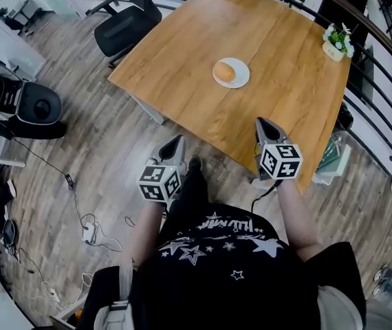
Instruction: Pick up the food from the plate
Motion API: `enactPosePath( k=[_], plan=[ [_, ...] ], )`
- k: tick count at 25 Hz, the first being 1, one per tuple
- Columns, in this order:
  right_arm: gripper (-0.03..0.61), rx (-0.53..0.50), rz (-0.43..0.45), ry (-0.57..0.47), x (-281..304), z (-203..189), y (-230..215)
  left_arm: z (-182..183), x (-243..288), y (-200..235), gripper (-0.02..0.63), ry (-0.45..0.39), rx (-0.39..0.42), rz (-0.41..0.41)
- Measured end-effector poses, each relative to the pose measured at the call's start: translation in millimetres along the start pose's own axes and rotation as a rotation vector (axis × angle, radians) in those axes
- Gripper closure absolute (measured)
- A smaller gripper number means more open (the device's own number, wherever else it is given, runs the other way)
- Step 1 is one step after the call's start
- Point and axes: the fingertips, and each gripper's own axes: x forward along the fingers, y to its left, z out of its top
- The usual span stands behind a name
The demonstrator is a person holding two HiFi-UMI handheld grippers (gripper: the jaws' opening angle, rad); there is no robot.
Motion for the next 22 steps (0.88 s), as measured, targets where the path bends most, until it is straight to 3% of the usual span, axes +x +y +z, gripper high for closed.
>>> enactPosePath(
  k=[14,22],
  plan=[
    [0.578,0.016,-0.041,0.014,93,38,-24,46,90,58,0.612,0.037,0.002,-0.069],
    [0.578,0.043,-0.060,0.082,137,39,-35,66,135,86,0.612,0.053,0.000,-0.113]
  ],
)
